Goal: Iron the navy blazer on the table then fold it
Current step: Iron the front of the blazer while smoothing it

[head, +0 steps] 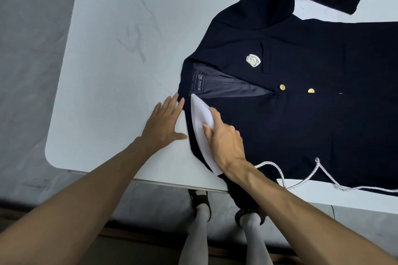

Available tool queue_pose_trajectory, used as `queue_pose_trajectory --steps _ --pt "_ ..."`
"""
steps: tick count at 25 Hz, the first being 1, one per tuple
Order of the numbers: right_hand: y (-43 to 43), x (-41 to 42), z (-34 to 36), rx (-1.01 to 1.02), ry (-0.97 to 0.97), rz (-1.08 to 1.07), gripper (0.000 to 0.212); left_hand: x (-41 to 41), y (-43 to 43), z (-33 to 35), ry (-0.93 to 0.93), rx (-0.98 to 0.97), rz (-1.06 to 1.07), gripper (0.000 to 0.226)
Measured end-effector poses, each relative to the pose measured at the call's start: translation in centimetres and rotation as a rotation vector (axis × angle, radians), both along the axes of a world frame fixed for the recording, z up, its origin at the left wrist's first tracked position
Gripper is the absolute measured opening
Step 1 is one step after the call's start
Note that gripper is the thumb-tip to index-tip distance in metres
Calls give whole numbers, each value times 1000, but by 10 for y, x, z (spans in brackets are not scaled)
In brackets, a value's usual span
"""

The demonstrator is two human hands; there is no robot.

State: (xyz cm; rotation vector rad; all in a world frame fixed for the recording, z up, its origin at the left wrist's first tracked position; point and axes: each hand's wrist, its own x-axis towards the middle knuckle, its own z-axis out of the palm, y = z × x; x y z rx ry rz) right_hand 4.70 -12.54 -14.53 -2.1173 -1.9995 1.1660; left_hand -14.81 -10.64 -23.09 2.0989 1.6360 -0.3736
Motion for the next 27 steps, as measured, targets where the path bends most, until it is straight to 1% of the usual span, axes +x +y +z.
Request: queue_pose_trajectory --steps 4,7,10,12,14,15,17,19,23,27 --pt "3 -8 1 -23 -77 -1 43 -5 7 6 20 -23 -3 89" --pt "4 -6 -2 -13 -108 23 42 -4 13 13 38 -36 -10 82" --pt "4 5 -4 9 -156 74 43 3 14 17 96 -50 12 79" --pt "4 19 -6 15 -209 95 44 8 15 18 132 -45 14 84" --pt "2 30 -3 20 -233 85 44 12 15 18 138 -64 32 93" --pt "1 32 -1 19 -220 81 45 13 14 18 134 -77 45 98" --pt "-2 28 4 5 -125 58 44 15 12 17 122 -93 62 107" --pt "-3 19 4 -4 -68 56 43 16 9 14 108 -90 72 112" --pt "-2 6 -6 37 -170 95 41 18 4 8 124 -61 85 114" --pt "-11 34 -9 43 -270 84 42 21 2 7 167 -45 97 115"
